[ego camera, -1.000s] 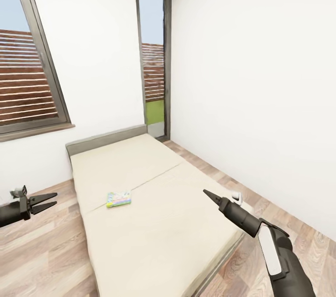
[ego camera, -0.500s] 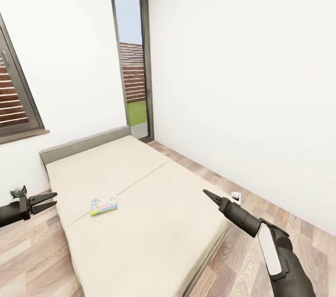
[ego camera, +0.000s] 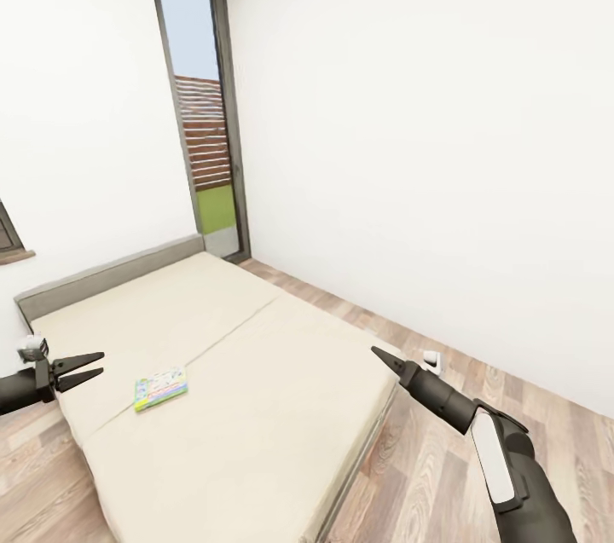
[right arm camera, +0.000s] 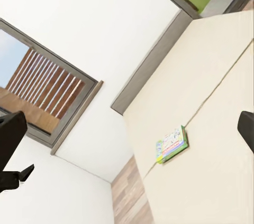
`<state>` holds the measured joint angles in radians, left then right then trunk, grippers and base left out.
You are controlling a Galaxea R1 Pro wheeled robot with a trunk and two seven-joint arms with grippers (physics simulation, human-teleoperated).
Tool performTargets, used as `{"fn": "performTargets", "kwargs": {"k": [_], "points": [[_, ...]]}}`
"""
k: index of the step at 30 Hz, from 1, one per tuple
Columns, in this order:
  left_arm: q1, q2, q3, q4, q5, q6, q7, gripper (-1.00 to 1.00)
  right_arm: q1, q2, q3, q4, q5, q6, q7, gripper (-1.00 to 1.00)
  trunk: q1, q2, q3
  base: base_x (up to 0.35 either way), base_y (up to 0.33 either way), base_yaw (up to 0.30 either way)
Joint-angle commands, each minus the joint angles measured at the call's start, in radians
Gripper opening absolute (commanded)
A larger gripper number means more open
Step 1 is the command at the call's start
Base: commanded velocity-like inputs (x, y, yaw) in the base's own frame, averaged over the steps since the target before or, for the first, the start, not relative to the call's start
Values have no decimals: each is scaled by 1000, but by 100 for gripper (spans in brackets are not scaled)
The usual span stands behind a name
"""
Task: Put all the toys in the child's room - the three board games (two on the bed and one on the table), the two jigsaw puzzles on the table, and the tennis ball on the table - inside the toy box on the table in the child's room.
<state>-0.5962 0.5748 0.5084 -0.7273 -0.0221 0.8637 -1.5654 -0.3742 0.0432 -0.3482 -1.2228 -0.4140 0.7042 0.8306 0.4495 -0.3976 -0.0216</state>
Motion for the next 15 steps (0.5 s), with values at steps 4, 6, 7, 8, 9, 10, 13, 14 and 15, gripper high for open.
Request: {"fn": "performTargets", "kwargs": {"k": [4, 6, 7, 8, 9, 10, 13, 14, 15], "points": [[-1, 1, 1, 0, -2, 10, -5, 100, -1, 1, -3, 0, -2, 6, 2, 100, 0, -2, -2, -70, 48, -278], [-1, 1, 1, 0, -2, 10, -5, 100, -1, 1, -3, 0, -2, 6, 2, 100, 0, -2, -2, -44, 31, -278], [-1, 1, 1, 0, -2, 10, -5, 100, -1, 1, -3, 0, -2, 6, 2, 100, 0, -2, -2, -70, 51, -278], [-1, 1, 1, 0, -2, 10, -5, 100, -1, 1, -3, 0, -2, 6, 2, 100, 0, -2, -2, -113, 88, -278], [-1, 1, 1, 0, -2, 10, -5, 100, -1, 1, -3, 0, -2, 6, 2, 100, 0, -2, -2, -129, 105, -278], [-1, 1, 1, 0, -2, 10, -5, 100, -1, 1, -3, 0, -2, 6, 2, 100, 0, -2, -2, -142, 122, -278], [-1, 1, 1, 0, -2, 11, -5, 100, -2, 1, -3, 0, -2, 6, 2, 100, 0, -2, -2, -150, 139, -278], [-1, 0, 1, 0, -2, 11, -5, 100, -2, 1, -3, 0, -2, 6, 2, 100, 0, -2, -2, -173, 136, -278], [-1, 0, 1, 0, -2, 11, -5, 100, -1, 1, -3, 0, -2, 6, 2, 100, 0, -2, -2, -177, 131, -278]]}}
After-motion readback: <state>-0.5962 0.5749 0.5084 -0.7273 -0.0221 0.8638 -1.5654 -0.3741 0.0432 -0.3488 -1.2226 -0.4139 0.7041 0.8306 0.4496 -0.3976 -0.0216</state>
